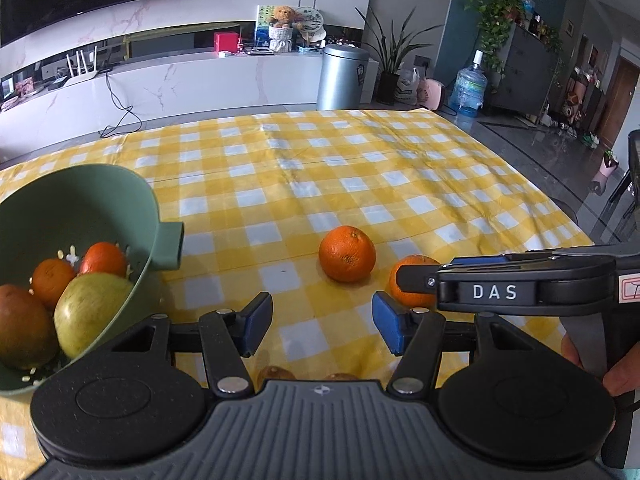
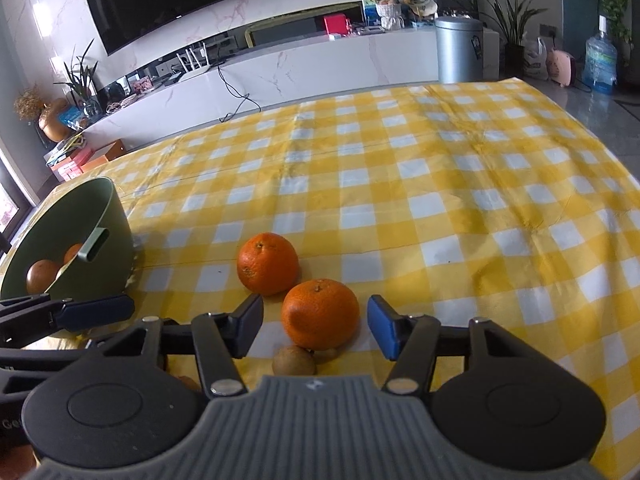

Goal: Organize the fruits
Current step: 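Grasp an orange with the left tool while the right tool grasps another orange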

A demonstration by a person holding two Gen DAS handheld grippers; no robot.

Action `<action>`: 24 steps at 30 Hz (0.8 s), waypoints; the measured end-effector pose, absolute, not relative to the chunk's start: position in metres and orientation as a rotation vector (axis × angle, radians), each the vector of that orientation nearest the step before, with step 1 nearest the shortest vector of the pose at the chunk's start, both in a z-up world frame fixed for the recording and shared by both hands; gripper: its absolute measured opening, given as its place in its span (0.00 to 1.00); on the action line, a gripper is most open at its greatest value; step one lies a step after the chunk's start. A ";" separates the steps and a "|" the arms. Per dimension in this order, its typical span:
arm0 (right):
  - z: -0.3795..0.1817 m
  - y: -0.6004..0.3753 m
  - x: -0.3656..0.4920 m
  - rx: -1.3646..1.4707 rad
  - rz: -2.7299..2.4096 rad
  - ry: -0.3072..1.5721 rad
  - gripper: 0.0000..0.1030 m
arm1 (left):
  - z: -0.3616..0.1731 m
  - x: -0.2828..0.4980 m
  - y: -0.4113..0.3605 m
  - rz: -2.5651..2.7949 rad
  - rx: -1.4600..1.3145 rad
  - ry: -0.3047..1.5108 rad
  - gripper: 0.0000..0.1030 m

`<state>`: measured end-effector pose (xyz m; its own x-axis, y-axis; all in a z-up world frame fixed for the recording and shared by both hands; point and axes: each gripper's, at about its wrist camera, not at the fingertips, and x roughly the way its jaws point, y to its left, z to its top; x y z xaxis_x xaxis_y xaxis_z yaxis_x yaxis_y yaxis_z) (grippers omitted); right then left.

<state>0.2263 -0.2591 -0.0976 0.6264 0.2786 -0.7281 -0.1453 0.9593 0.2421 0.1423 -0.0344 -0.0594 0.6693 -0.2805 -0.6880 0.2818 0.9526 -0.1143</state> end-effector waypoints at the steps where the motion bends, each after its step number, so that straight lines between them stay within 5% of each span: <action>1: -0.099 -0.259 0.229 0.171 0.242 0.871 0.54 | -0.060 0.144 -0.035 -0.321 0.005 0.777 0.66; 7: -0.109 -0.261 0.241 0.209 0.235 0.913 0.44 | -0.063 0.155 -0.042 -0.345 0.028 0.781 0.66; 24: -0.109 -0.296 0.244 0.375 0.103 0.881 0.43 | -0.081 0.198 -0.073 -0.367 0.098 0.808 0.66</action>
